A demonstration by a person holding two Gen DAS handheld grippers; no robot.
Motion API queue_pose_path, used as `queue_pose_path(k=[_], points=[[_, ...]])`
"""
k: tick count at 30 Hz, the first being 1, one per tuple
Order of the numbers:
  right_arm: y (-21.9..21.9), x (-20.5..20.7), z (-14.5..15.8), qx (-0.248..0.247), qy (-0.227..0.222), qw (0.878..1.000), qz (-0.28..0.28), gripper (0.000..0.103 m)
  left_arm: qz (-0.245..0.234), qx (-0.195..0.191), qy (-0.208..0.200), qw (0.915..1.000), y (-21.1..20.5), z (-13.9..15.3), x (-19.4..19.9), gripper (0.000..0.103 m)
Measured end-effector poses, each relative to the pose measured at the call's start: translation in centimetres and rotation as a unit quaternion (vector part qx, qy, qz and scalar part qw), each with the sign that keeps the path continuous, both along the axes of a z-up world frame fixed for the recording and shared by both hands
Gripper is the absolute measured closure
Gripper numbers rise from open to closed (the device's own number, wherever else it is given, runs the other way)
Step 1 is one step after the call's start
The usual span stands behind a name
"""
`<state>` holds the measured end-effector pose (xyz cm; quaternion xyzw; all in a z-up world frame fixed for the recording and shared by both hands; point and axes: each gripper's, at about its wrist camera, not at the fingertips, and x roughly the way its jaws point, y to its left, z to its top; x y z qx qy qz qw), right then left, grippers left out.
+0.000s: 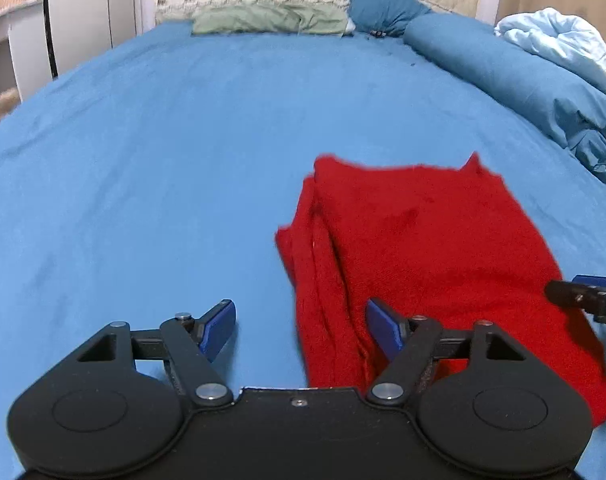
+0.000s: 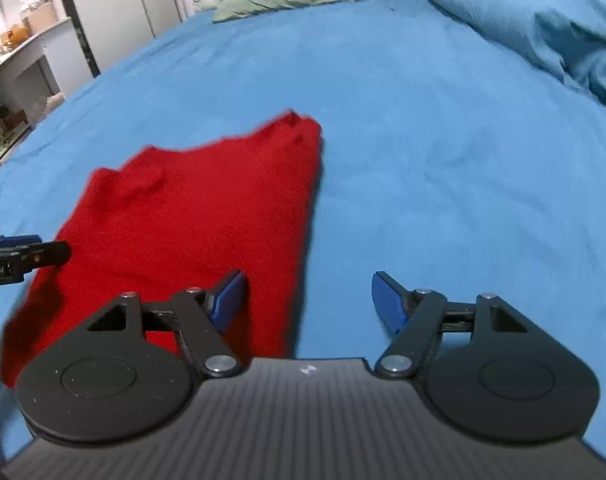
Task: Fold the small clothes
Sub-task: 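Open the left gripper and withdraw both grippers from the sweater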
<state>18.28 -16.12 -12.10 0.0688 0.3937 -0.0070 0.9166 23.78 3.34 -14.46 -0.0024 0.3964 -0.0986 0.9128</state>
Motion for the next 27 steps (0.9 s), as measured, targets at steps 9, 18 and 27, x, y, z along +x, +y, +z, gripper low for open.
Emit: queue_pose_path(k=[9,18,27], points=[[0.1,-1.7,1.9,0.004,-0.031,0.999,0.001,0.014,0.007,0.008,-0.018,0.9998,-0.6,4.5,-1.3,0.032],[3.0,-10.7,13.5,-0.041,-0.072,0.997,-0.008,0.000,0.024,0.014,-0.085,0.9959,0.1,15.1,-11.0,0.000],[5.8,-17.8,17.8,-0.064,-0.045,0.996,-0.033,0.000,0.047,0.037,-0.075,0.9954,-0.1,16.9,-19.1,0.000]])
